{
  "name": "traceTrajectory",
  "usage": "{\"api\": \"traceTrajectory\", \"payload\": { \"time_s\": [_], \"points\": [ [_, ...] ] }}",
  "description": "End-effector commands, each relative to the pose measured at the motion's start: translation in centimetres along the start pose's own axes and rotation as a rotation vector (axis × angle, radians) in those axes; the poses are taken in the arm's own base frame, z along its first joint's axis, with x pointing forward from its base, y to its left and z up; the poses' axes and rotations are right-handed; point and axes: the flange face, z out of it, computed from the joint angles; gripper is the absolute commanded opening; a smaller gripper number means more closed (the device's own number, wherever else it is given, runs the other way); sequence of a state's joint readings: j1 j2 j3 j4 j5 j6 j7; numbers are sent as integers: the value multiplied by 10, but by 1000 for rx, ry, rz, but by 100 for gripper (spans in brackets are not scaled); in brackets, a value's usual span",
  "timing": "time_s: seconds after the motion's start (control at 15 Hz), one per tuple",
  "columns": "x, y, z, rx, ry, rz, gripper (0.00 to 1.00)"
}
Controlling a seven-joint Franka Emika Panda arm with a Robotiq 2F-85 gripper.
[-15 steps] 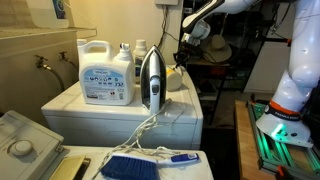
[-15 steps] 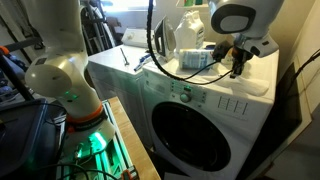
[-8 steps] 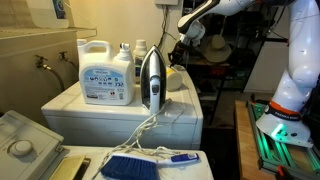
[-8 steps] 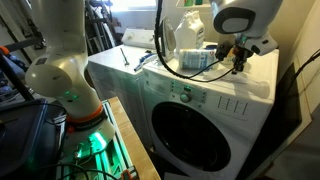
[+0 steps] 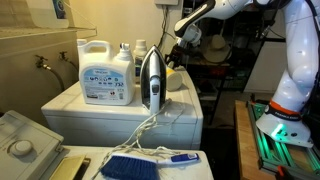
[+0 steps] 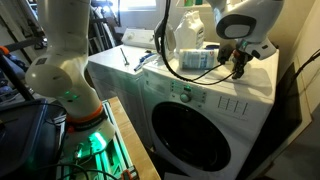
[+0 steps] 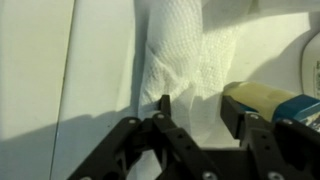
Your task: Put the black pen on the paper towel, lift the paper towel and put it between the two bottles
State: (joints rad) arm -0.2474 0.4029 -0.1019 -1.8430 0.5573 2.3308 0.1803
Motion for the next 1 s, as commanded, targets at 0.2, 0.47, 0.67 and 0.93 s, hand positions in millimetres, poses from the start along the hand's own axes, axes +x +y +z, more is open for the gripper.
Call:
{"api": "traceTrajectory", "payload": {
  "time_s": [0.2, 0.47, 0.67, 0.93],
  "points": [
    [9, -12, -14, 54, 19, -34, 100],
    [4, -11, -16, 21, -20, -89, 100],
    [-1, -3, -2, -7, -73, -97, 100],
    [-2, 6, 6, -58, -108, -103, 100]
  ]
}}
